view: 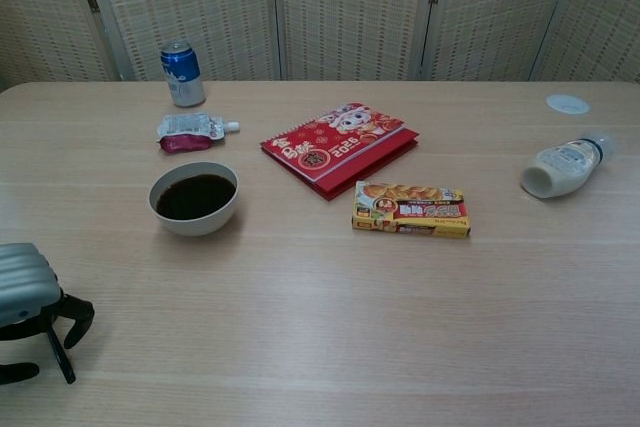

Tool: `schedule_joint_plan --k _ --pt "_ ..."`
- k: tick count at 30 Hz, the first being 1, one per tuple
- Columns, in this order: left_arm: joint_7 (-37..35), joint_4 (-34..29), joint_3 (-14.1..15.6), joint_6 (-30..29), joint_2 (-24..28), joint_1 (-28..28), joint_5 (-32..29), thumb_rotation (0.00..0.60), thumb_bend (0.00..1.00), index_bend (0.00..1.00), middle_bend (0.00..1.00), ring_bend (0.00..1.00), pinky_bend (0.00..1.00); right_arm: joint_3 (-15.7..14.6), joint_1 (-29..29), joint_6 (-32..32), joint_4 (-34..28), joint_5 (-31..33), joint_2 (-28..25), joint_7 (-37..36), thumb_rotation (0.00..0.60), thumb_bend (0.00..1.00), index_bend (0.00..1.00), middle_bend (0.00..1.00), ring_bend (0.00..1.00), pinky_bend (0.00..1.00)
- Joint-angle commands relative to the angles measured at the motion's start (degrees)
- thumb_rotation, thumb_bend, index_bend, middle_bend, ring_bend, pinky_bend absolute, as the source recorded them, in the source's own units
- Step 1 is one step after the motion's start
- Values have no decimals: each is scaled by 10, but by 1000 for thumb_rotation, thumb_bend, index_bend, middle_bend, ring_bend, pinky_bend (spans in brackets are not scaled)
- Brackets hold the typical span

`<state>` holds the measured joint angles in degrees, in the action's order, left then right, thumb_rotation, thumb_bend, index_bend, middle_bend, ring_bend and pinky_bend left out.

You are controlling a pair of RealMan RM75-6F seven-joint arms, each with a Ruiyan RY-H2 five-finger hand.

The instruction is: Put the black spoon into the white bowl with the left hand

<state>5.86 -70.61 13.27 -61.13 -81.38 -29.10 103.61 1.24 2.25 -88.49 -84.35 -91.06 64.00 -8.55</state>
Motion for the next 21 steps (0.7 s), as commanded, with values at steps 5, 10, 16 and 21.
schedule_joint_plan --k 5,10,16,21 --pt "-5 5 2 4 -3 -1 -3 600 385 494 976 956 1000 0 0 1 -3 0 -1 3 600 298 74 241 315 217" --pt "-8 8 3 8 -6 -2 -6 600 398 493 975 956 1000 0 0 2 -4 1 -2 4 600 298 74 240 321 217" --pt "-12 14 1 5 -11 -1 -8 600 406 494 976 957 1000 0 1 3 -5 1 -3 4 600 294 74 241 321 217" --pt "-11 19 2 6 -16 0 -10 600 406 499 976 956 1000 0 1 4 -5 1 -3 5 600 294 74 241 321 217"
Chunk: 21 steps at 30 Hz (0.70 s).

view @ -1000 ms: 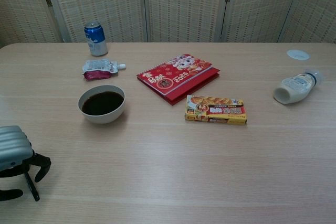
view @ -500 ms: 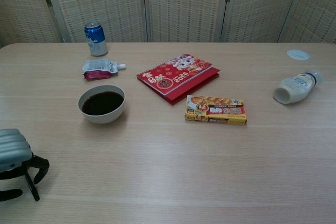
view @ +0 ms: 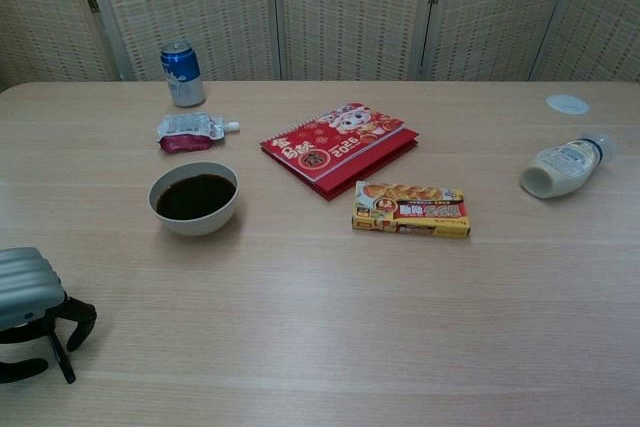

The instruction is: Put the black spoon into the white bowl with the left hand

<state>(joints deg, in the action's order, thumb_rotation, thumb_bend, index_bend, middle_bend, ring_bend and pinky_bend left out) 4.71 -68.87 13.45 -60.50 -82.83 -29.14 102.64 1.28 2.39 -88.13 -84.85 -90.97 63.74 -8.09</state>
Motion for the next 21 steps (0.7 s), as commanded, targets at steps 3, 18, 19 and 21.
schedule_joint_plan --k 3,18,19,21 --pt "0 4 0 -1 -3 2 -3 600 406 505 976 956 1000 0 0 0 0 0 0 1 600 294 74 241 321 217" --pt "-16 31 2 -11 -20 6 -1 600 406 528 976 956 1000 0 0 0 -5 0 -1 5 600 293 74 241 321 217" --pt "-16 33 2 -11 -21 6 -1 600 406 528 976 956 1000 0 0 1 -5 0 -1 5 600 293 74 241 321 217" --pt "-18 35 2 -11 -22 7 -2 600 405 527 976 956 1000 0 0 1 -5 1 -1 6 600 293 74 240 321 217"
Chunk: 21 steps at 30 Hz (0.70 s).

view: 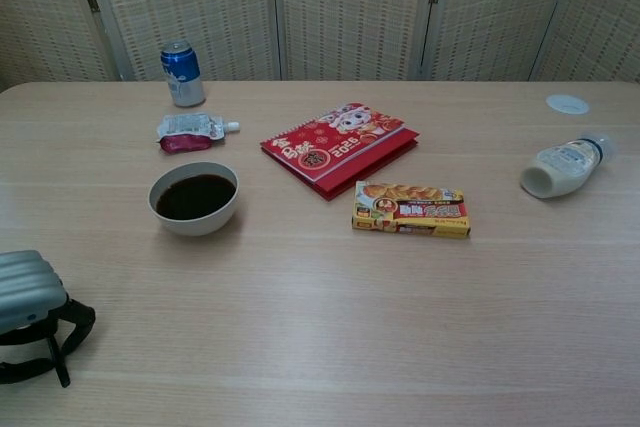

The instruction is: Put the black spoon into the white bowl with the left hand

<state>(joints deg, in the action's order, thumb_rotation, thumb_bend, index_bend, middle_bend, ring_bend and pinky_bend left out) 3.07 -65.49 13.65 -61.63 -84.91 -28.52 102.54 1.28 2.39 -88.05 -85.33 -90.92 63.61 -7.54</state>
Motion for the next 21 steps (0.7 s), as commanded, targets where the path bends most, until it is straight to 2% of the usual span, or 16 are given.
schedule_joint_plan --k 1,13,21 --pt "-2 3 0 0 -2 1 -1 600 406 527 976 956 1000 0 0 0 0 0 0 0 600 293 74 240 321 217" --pt "-15 4 -3 -4 -5 3 -9 600 426 571 978 960 1000 1 0 -2 0 -1 0 -1 600 293 74 243 323 217" --pt "-55 -27 -28 -8 15 3 -45 600 426 608 984 963 1000 2 -1 -10 3 -4 2 -3 600 293 74 245 326 217"
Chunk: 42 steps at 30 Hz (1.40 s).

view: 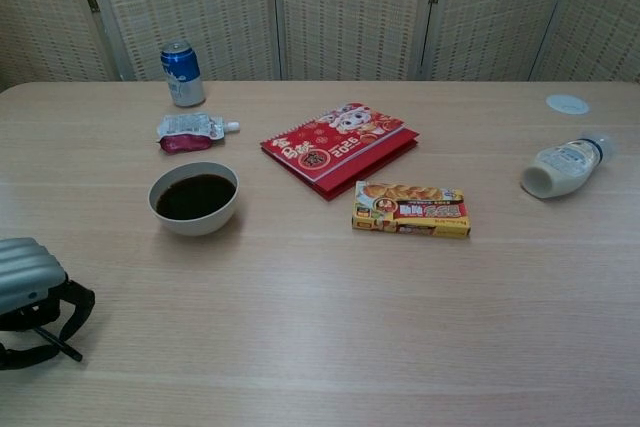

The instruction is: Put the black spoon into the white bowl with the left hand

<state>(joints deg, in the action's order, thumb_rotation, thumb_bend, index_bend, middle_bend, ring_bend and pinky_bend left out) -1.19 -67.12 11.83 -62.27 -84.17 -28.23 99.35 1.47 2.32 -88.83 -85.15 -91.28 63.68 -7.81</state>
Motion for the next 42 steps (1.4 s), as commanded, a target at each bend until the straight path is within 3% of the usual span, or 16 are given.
schedule_joint_plan --k 1,10,23,33,42 --pt "-22 -18 -15 -3 12 2 -22 600 426 612 984 963 1000 0 -1 -2 2 -1 1 -2 600 293 74 245 326 217" --pt "-97 -90 -72 -14 55 -1 -87 600 426 631 987 966 1000 0 -1 -4 7 -3 3 -7 600 292 74 245 326 217" --pt "-201 -186 -161 19 99 -31 -179 600 426 641 987 966 1000 -1 -1 -6 14 -6 4 -15 600 293 74 245 326 217" --pt "-194 -177 -218 60 31 -72 -250 600 426 660 985 966 923 0 -2 -9 16 -4 0 -20 600 293 74 245 326 217" --pt "-160 -113 -247 86 -54 -112 -286 600 426 667 981 966 841 -1 -6 -11 18 -1 0 -23 600 293 74 245 326 217"
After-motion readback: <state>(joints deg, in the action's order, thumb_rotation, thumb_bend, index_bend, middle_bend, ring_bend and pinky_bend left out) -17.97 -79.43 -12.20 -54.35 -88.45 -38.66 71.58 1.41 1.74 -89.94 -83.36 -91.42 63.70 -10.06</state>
